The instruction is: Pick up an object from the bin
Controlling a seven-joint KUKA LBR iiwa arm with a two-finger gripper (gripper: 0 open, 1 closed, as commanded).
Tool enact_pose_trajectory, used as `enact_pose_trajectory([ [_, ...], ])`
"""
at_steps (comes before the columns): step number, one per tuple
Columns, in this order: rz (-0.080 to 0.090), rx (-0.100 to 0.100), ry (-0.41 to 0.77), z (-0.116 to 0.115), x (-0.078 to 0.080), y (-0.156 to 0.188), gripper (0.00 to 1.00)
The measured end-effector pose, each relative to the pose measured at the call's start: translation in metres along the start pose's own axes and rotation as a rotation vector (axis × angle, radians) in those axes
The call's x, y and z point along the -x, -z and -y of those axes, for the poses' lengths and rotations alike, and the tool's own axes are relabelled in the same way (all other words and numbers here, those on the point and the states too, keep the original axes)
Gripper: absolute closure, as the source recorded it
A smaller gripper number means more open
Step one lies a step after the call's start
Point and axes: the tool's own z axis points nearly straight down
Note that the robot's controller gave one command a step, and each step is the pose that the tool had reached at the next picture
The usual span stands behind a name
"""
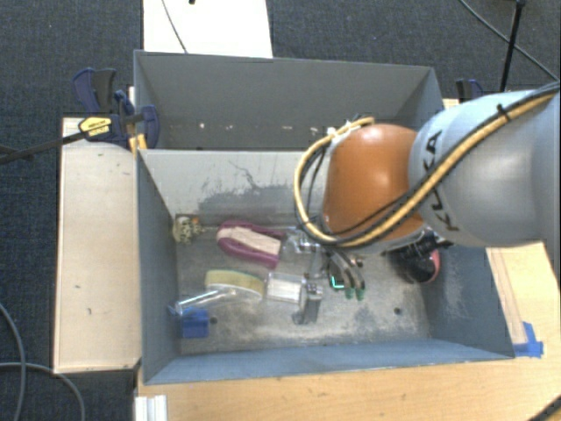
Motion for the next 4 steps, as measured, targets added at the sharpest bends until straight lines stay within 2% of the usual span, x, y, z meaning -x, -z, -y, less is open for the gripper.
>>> enact_pose_trajectory([
  [1, 0.015, 0.002, -0.061, 0.033, -0.003, -0.089, 0.00],
  [2, 0.014, 0.003, -0.171, 0.024, -0.023, -0.086, 0.00],
  [3, 0.018, 0.004, -0.176, 0.024, -0.022, -0.085, 0.00],
  [4, 0.010, 0.002, -0.250, 0.009, -0.022, -0.088, 0.00],
])
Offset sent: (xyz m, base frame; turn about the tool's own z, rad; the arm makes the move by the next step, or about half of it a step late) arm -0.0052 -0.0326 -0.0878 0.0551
